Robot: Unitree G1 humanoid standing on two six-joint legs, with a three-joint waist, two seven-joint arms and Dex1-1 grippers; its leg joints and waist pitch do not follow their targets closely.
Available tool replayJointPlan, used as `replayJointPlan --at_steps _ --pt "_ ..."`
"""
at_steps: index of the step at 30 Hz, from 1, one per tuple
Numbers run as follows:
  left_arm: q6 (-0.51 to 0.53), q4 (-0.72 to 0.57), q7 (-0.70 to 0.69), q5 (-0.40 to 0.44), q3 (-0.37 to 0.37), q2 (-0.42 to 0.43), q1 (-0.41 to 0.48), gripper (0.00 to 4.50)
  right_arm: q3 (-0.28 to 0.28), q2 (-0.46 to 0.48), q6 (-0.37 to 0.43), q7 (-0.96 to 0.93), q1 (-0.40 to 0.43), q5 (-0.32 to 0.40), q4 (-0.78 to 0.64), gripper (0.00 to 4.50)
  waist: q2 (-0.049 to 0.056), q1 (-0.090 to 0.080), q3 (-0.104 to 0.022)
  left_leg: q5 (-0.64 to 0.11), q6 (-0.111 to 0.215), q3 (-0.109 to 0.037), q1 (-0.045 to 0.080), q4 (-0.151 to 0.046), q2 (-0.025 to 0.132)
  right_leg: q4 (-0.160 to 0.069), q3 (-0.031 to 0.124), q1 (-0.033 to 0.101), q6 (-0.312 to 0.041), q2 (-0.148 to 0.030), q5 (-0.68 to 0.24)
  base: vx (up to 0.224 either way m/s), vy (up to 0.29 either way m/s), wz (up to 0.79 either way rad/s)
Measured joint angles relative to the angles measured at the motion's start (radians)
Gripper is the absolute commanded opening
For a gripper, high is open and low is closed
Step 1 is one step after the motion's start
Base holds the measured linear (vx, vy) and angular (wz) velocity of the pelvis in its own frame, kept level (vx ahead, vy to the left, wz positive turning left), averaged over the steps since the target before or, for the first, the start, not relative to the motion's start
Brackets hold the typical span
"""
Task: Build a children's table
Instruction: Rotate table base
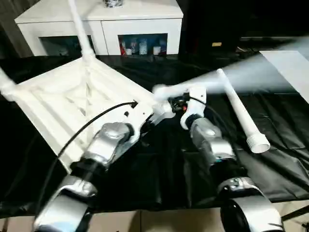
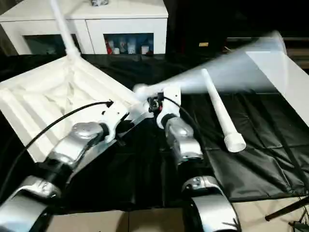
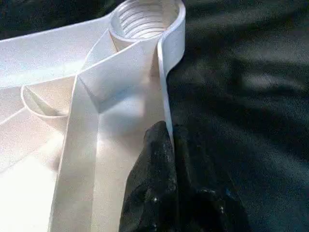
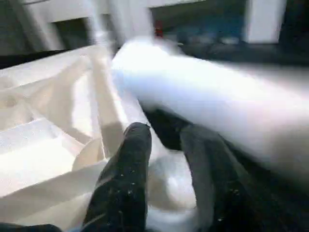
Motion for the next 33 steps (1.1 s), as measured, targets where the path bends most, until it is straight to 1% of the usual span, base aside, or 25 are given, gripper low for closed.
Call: replayJointPlan --at_steps 1,3,4,5,7,10,12,14,16,18,19,22,26,33 --pt "-0.026 -0.042 -0.064 -0.004 -0.013 0.051 0.028 0.0 0.027 -0.038 0.044 0.088 0.004 0.015 -0.046 0.8 -0.002 0.005 0.001 0.0 0.0 0.0 0.0 0.0 0.0 0.0 0.0 0.0 0.0 0.0 0.0 0.0 0.0 0.0" --pt "-0.046 -0.081 -0.131 -0.015 -0.022 0.088 0.058 0.0 0.03 -0.089 0.083 0.162 0.008 0.035 -0.08 0.63 -0.002 0.015 0.001 0.0 0.001 0.001 -0.001 0.001 0.0 -0.001 0.0 0.0 0.0 0.0 0.0 0.0 0.0 0.0" --pt "-0.057 -0.098 -0.169 -0.021 -0.027 0.109 0.069 0.0 0.031 -0.114 0.104 0.197 0.008 0.043 -0.084 0.55 -0.002 0.023 0.001 0.0 0.0 0.001 -0.001 0.002 0.0 0.0 0.0 0.001 0.0 0.0 0.0 0.0 0.0 0.0" --pt "-0.066 -0.113 -0.191 -0.023 -0.029 0.126 0.078 0.0 0.035 -0.127 0.12 0.223 0.009 0.044 -0.086 0.45 -0.003 0.026 0.001 0.0 0.0 0.001 -0.001 0.002 0.0 0.0 0.0 0.001 0.0 0.0 0.0 0.0 0.0 0.0" --pt "-0.067 -0.157 -0.226 -0.027 -0.034 0.154 0.102 0.0 0.069 -0.169 0.166 0.289 0.037 0.044 -0.136 0.18 -0.007 0.033 0.003 0.0 0.0 0.002 -0.001 0.003 0.001 0.0 0.0 0.001 0.0 -0.001 0.0 0.0 0.0 0.0" --pt "-0.068 -0.192 -0.245 -0.03 -0.035 0.176 0.125 0.0 0.097 -0.188 0.228 0.336 0.076 0.046 -0.211 0.03 -0.007 0.035 0.003 -0.002 0.003 0.003 -0.002 0.007 0.001 0.003 0.001 0.0 0.0 -0.001 0.0 0.0 0.0 0.0" --pt "-0.073 -0.207 -0.252 -0.03 -0.035 0.185 0.137 0.0 0.11 -0.186 0.261 0.351 0.098 0.065 -0.265 0.03 -0.008 0.034 0.003 -0.002 0.003 0.003 -0.003 0.009 0.001 0.005 0.001 -0.001 0.0 -0.001 0.0 0.0 0.0 0.0" --pt "-0.151 -0.205 -0.288 -0.031 -0.042 0.222 0.153 0.0 0.112 -0.163 0.268 0.333 0.1 0.068 -0.276 0.03 -0.011 0.03 0.005 -0.002 0.002 0.003 -0.002 0.01 0.002 0.008 0.001 -0.002 0.0 -0.001 0.0 0.0 0.0 0.0" --pt "-0.236 -0.194 -0.329 -0.03 -0.046 0.253 0.167 0.0 0.107 -0.146 0.266 0.3 0.1 0.065 -0.262 0.03 -0.012 0.031 0.006 -0.001 0.0 0.003 -0.002 0.01 0.002 0.01 0.001 -0.002 0.0 -0.001 0.0 0.0 0.0 0.0" --pt "-0.299 -0.178 -0.37 -0.031 -0.049 0.279 0.168 0.0 0.098 -0.123 0.266 0.264 0.1 0.063 -0.249 0.03 -0.016 0.039 0.007 0.0 -0.003 0.003 -0.001 0.01 0.002 0.012 0.001 -0.002 0.0 -0.002 0.0 0.0 0.0 0.0" --pt "-0.324 -0.174 -0.393 -0.031 -0.049 0.289 0.169 0.0 0.095 -0.113 0.267 0.246 0.1 0.062 -0.24 0.03 -0.018 0.045 0.008 -0.001 -0.007 0.003 -0.001 0.01 0.002 0.013 0.001 -0.002 0.0 -0.002 0.0 0.0 0.0 0.0" --pt "-0.374 -0.167 -0.423 -0.032 -0.053 0.291 0.171 0.0 0.093 -0.104 0.272 0.218 0.1 0.062 -0.236 0.03 -0.02 0.052 0.009 0.001 -0.008 0.007 -0.002 0.011 0.001 0.013 0.001 -0.001 0.0 -0.005 0.0 0.0 0.0 0.0" --pt "-0.423 -0.158 -0.438 -0.036 -0.06 0.291 0.171 0.0 0.093 -0.103 0.292 0.204 0.104 0.063 -0.249 0.03 -0.025 0.051 0.011 0.0 -0.008 0.007 -0.003 0.014 0.001 0.014 0.001 -0.001 0.002 -0.006 0.001 0.0 0.0 0.0" --pt "-0.515 -0.097 -0.419 -0.025 -0.062 0.287 0.161 0.0 0.091 -0.093 0.314 0.169 0.147 0.063 -0.307 0.03 -0.025 0.048 0.011 0.001 -0.008 0.007 -0.003 0.015 0.002 0.015 0.001 -0.001 0.004 -0.006 0.003 0.0 0.0 0.0"
